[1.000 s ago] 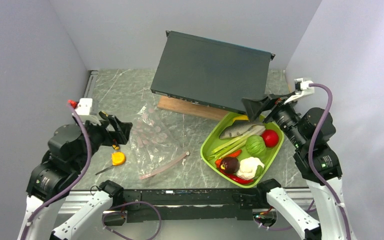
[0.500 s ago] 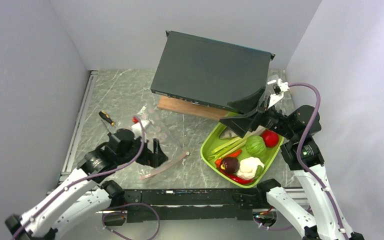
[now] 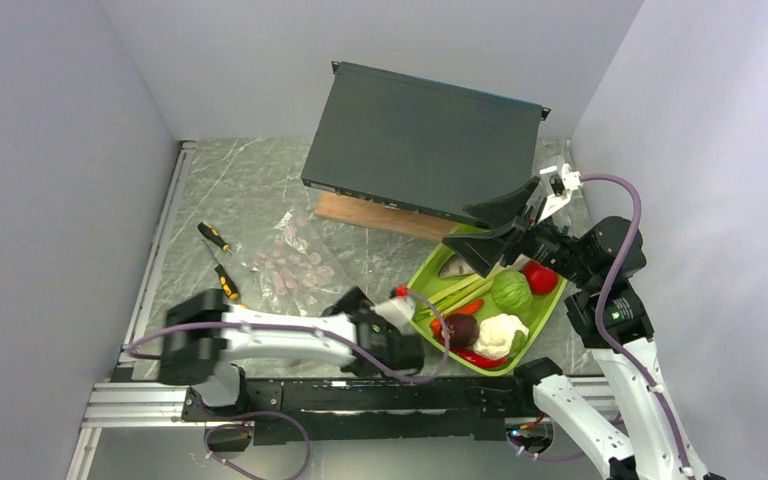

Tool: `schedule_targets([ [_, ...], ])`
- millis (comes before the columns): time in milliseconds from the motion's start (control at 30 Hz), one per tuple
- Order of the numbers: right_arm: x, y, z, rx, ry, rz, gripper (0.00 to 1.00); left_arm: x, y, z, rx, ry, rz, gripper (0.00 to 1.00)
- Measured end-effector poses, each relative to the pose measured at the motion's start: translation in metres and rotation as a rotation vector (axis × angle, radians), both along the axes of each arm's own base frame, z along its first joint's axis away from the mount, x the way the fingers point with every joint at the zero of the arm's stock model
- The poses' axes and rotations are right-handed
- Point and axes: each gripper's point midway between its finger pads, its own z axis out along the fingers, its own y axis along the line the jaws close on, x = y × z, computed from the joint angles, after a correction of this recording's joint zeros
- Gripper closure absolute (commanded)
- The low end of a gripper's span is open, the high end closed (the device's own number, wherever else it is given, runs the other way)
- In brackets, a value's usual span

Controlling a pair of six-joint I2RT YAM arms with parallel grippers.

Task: Place the food in the zip-top bag and seal the zipper
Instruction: Pick up the zipper food storage bag at the center of the board.

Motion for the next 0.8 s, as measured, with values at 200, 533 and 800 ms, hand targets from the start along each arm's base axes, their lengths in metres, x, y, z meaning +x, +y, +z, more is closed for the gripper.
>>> schedule_targets([
  [200, -0.002, -0.005, 0.001, -0.005, -0.018, -0.027, 0.0, -0.008, 0.005, -0.022, 0.16, -0.027, -0.082, 0.01],
  [533, -0.004, -0.006, 0.001, -0.006, -0.021, -0.03, 0.0, 0.001, 0.009, -0.037, 0.298, -0.082, -0.089, 0.01],
  [800, -0.002, -0.007, 0.002, -0.004, -0.021, -0.044, 0.0, 0.011, 0.02, -0.043, 0.323, -0.112, -0.018, 0.24],
])
